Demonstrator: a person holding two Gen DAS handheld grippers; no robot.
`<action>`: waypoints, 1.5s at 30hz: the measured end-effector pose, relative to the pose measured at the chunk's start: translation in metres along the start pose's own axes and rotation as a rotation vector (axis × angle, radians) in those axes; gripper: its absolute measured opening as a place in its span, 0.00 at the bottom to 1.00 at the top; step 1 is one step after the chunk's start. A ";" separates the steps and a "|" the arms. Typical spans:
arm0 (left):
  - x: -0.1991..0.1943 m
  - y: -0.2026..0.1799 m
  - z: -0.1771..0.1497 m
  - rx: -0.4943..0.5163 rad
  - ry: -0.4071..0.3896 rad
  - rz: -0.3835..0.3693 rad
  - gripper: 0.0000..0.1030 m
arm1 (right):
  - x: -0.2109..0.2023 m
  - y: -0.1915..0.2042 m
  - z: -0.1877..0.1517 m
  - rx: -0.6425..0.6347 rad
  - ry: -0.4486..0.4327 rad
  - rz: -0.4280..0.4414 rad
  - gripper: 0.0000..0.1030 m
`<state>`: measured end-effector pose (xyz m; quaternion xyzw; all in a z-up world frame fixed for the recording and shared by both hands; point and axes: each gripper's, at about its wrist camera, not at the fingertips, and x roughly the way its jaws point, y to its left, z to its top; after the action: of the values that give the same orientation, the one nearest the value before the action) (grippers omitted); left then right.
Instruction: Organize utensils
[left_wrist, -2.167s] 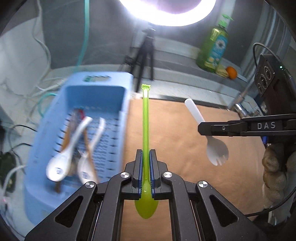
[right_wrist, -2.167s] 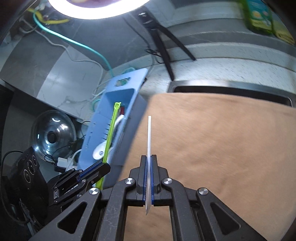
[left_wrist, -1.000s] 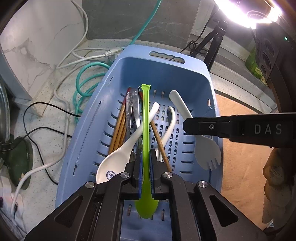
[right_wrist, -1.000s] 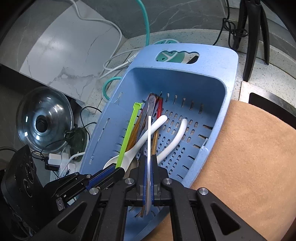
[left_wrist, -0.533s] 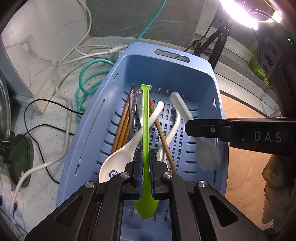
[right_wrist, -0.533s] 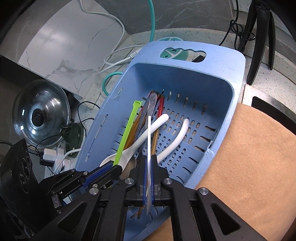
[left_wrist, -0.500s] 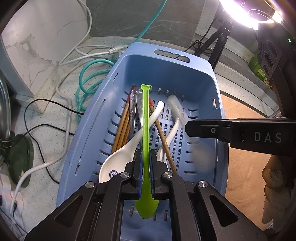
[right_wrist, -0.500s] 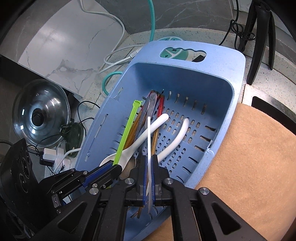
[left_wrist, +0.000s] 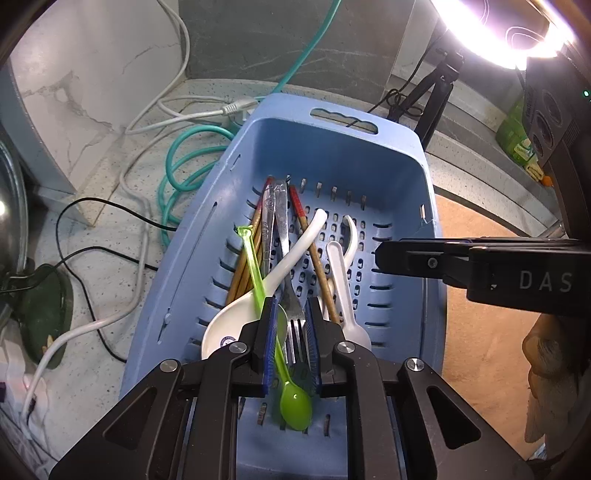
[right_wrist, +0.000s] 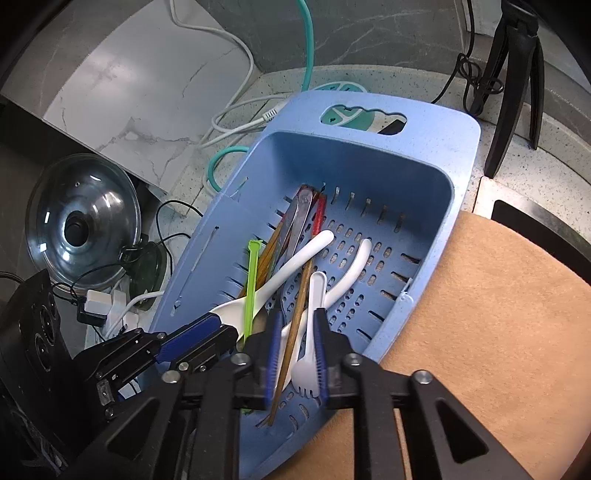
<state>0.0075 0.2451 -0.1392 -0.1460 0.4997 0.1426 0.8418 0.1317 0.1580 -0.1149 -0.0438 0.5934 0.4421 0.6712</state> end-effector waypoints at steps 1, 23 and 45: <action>-0.002 0.000 0.000 0.000 -0.002 0.001 0.13 | -0.003 0.000 0.000 -0.007 -0.006 -0.003 0.21; -0.083 -0.034 -0.042 -0.035 -0.167 0.049 0.52 | -0.096 0.011 -0.043 -0.174 -0.198 -0.049 0.51; -0.171 -0.077 -0.107 -0.060 -0.307 0.100 0.75 | -0.177 0.034 -0.130 -0.283 -0.360 -0.057 0.78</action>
<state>-0.1266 0.1169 -0.0292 -0.1225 0.3674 0.2201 0.8953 0.0287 0.0068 0.0111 -0.0749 0.3948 0.5025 0.7655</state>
